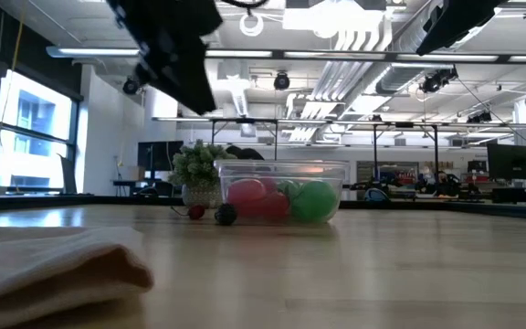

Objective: Pick and placing Produce into tupperware
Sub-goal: Put the red cherry into the transparent bin

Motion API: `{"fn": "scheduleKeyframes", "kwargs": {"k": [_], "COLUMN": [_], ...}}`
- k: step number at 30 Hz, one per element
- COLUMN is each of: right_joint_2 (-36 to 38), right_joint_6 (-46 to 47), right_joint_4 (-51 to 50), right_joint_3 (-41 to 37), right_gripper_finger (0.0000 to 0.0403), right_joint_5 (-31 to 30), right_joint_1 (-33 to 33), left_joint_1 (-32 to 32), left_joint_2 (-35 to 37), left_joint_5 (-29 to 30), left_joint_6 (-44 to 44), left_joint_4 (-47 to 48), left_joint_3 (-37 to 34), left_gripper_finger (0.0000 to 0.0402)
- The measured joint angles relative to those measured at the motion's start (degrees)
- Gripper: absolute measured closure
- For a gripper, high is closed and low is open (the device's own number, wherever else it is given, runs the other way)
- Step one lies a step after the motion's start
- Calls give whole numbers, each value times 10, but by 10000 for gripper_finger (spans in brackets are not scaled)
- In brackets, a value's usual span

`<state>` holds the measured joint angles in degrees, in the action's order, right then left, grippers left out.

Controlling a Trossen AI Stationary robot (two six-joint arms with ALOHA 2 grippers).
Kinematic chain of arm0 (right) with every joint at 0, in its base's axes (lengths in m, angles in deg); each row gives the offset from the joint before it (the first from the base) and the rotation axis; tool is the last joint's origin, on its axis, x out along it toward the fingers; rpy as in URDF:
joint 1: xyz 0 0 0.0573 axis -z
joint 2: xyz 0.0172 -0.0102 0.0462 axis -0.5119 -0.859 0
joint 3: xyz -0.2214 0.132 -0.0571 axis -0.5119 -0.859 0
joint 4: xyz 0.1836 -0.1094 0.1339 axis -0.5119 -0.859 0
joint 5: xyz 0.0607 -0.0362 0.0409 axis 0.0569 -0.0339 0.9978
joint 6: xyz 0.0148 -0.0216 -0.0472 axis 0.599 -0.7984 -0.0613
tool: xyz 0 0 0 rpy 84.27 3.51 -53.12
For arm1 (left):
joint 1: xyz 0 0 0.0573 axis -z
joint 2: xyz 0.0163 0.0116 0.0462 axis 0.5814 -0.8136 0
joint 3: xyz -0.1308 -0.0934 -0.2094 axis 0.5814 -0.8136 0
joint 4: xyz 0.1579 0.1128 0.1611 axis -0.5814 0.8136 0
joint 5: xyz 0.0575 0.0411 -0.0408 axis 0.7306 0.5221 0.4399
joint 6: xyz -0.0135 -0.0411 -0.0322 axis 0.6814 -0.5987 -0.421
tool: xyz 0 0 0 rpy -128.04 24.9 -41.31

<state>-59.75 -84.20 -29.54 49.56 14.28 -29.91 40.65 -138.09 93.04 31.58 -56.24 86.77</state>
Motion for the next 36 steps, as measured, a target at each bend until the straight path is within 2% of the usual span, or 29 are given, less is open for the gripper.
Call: {"fn": "scheduleKeyframes", "kwargs": {"k": [3,7,12,18,22,30,36], "right_joint_2": [0,0,0,0,0,0,0], "right_joint_6": [0,0,0,0,0,0,0], "right_joint_4": [0,0,0,0,0,0,0], "right_joint_3": [0,0,0,0,0,0,0], "right_gripper_finger": [368,368,368,368,368,368,368], "right_joint_5": [0,0,0,0,0,0,0], "right_joint_1": [0,0,0,0,0,0,0], "left_joint_1": [33,68,97,126,129,129,129], "left_joint_2": [23,41,55,70,70,42,13], "left_joint_5": [55,91,106,150,151,136,136], "left_joint_6": [-51,-110,-195,-221,-221,-219,-173], "left_joint_4": [44,29,-70,-224,-267,-308,-321], "left_joint_3": [-13,-69,-172,-278,-301,-302,-303], "left_gripper_finger": [270,270,270,270,270,270,270]}}
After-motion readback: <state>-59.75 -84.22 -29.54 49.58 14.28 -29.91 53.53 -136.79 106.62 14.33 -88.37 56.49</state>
